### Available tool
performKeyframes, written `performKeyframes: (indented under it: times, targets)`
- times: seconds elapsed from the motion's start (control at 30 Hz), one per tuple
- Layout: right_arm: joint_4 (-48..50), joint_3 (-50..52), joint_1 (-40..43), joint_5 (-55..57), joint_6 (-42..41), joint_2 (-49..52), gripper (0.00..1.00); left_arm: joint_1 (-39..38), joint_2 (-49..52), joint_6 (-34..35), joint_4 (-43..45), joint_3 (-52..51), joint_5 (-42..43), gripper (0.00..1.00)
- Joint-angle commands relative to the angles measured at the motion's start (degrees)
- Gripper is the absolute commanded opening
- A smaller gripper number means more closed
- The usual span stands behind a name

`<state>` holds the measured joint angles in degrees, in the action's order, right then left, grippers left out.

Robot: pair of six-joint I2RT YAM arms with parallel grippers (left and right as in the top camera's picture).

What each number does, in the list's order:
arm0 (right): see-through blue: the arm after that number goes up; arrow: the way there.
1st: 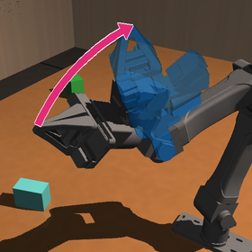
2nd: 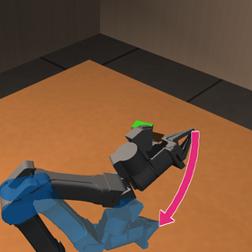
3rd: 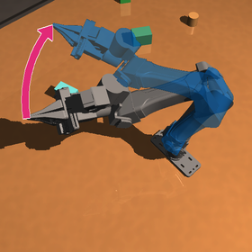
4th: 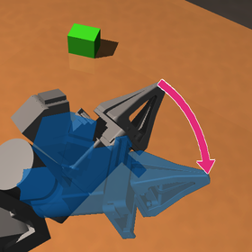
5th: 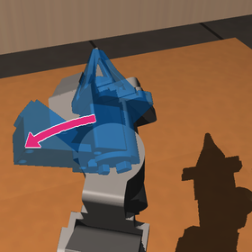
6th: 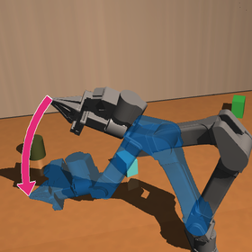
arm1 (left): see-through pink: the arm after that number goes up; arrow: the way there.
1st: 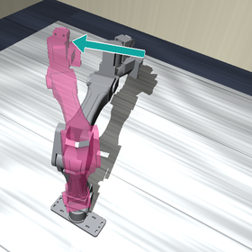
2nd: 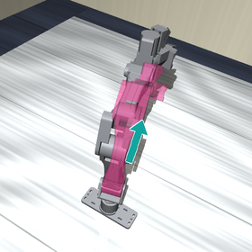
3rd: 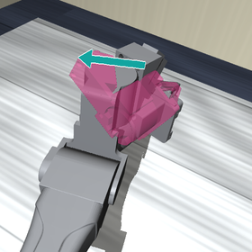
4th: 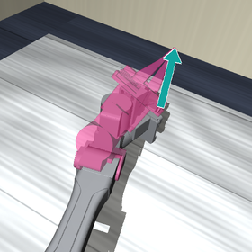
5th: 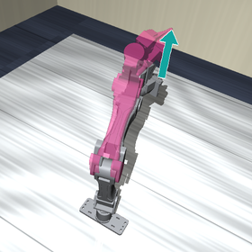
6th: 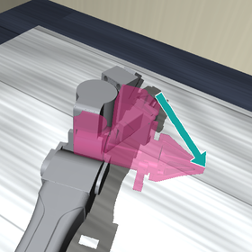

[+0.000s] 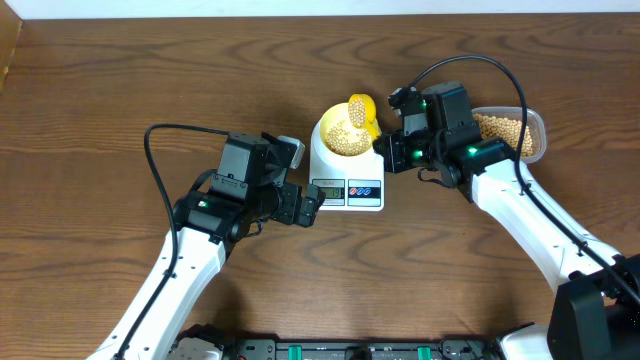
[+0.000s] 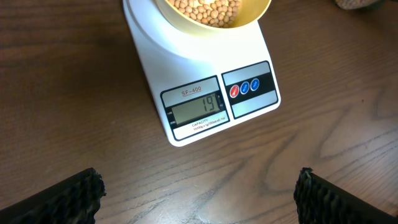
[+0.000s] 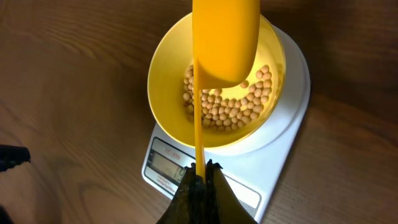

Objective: Scoop item into bowl and weigh 50g on scale
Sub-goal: 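Tip the scoop to pour soybeans into the yellow bowl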

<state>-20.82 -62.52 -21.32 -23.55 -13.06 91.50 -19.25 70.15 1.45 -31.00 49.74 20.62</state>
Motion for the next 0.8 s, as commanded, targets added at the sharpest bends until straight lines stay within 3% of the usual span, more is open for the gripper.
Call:
performKeyframes:
  times: [0.0,0.5,0.77]
  targets:
    - [0.3,-0.6,-0.1,-0.6,3.1,0.5,0.01,-0.1,0.2,-0.2,0.1,0.1,-0.6,1.00]
    - [0.1,-0.6,-1.4,-0.5,11.8,0.5,0.01,-0.1,0.2,-0.2,0.1,0.1,-0.6,1.00]
    - [-0.1,-0.6,-2.0,-0.3,12.4,0.5,0.01,-0.1,0.2,-0.2,0.1,0.1,-0.6,1.00]
